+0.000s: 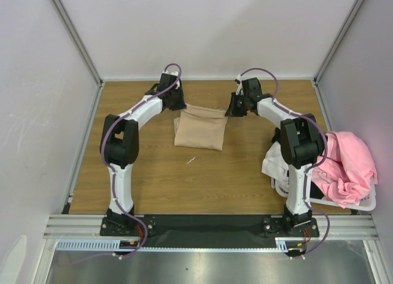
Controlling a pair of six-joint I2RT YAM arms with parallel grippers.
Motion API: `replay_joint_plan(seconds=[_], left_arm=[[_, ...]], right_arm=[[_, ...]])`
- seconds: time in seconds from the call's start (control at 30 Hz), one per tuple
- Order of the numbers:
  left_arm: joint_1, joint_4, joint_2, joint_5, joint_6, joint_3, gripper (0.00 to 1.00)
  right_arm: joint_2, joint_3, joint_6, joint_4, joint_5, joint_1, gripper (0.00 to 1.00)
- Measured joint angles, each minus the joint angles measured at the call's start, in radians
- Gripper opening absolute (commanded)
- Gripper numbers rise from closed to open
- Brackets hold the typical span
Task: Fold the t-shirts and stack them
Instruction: Fold the tshirt
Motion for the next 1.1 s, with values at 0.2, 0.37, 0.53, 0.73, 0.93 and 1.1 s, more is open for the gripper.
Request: replay_joint_plan(seconds=[0.2, 0.37, 0.53, 0.73, 0.93, 1.1], left_arm=[[0.007, -0.007, 0.024, 0.0, 0.012, 0.028, 0.55], [0.027, -0.029, 0.037, -0.006, 0.038, 0.116, 0.77], [0.036, -0.01, 0.026, 0.047, 0.068, 0.212, 0.82], [0.036, 0.095, -0.042, 0.249, 0.058, 0.122, 0.81], [0.034, 0.261, -0.065, 0.382, -0.019, -0.06, 0.74], [0.034, 0.393, -0.042, 0.4, -0.115, -0.14, 0.73]], right_arm=[[0.071, 0.116, -0.006, -0.055, -0.008, -0.008, 0.37], [0.153, 0.344, -0.007, -0.134, -0.031, -0.023, 0.57], [0.152, 0.457, 0.004, -0.164, -0.064, -0.034, 0.66], [0.094, 0.288, 0.075, -0.062, -0.208, -0.035, 0.54], [0.103, 0.117, 0.143, 0.025, -0.318, -0.032, 0.47], [0.136, 0.105, 0.153, 0.068, -0.314, -0.03, 0.47]])
